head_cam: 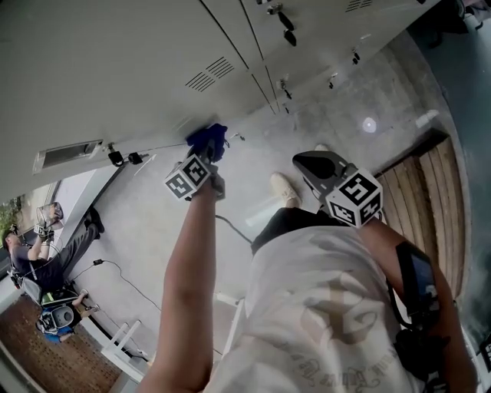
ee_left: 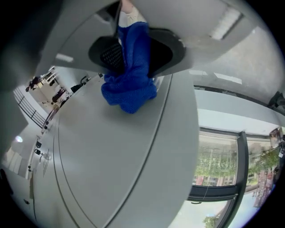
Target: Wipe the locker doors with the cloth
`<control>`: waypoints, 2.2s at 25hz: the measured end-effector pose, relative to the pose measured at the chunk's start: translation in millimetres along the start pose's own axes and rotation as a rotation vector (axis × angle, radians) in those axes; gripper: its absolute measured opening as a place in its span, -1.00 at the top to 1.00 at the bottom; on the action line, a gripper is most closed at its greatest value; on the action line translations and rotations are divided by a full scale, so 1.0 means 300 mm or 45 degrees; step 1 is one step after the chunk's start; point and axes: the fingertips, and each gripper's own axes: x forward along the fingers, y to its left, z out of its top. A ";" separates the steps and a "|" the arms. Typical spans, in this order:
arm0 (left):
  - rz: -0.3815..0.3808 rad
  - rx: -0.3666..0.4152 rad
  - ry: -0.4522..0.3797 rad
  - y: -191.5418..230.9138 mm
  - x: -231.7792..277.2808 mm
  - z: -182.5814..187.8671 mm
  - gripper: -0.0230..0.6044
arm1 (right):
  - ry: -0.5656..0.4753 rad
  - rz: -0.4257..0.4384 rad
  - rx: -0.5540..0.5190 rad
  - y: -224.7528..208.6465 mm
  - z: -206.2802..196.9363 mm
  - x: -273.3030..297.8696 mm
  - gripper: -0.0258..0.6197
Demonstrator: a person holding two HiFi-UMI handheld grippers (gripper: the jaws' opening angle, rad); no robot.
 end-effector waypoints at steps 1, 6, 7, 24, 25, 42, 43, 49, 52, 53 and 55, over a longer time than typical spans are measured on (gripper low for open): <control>0.013 -0.003 -0.001 0.022 -0.006 -0.008 0.51 | 0.001 -0.004 0.002 0.004 -0.006 0.001 0.90; -0.038 0.027 -0.081 0.099 -0.052 -0.033 0.51 | 0.004 -0.042 0.027 0.011 -0.047 0.010 0.90; -0.059 0.025 -0.112 0.108 -0.069 -0.037 0.51 | 0.006 -0.047 0.033 0.016 -0.056 0.013 0.90; 0.125 0.092 0.056 0.329 0.090 -0.146 0.51 | 0.001 -0.134 0.163 0.033 -0.230 0.033 0.90; 0.129 0.099 0.066 0.342 0.101 -0.155 0.51 | -0.004 -0.141 0.180 0.031 -0.242 0.033 0.90; 0.033 -0.198 0.155 0.134 0.172 -0.414 0.51 | -0.052 -0.123 0.244 -0.031 -0.245 0.035 0.90; 0.030 -0.220 0.116 0.107 0.178 -0.392 0.52 | -0.049 -0.120 0.243 -0.035 -0.243 0.032 0.90; 0.124 -0.524 -0.076 0.108 0.238 -0.277 0.51 | -0.032 -0.106 0.247 -0.063 -0.243 0.021 0.90; 0.147 -0.614 -0.129 0.129 0.270 -0.252 0.51 | -0.025 -0.095 0.258 -0.072 -0.251 0.012 0.90; 0.145 -0.613 -0.129 0.121 0.282 -0.248 0.51 | -0.022 -0.094 0.265 -0.079 -0.255 0.007 0.90; 0.126 -0.575 -0.111 0.081 0.313 -0.241 0.51 | -0.023 -0.102 0.279 -0.102 -0.255 -0.007 0.90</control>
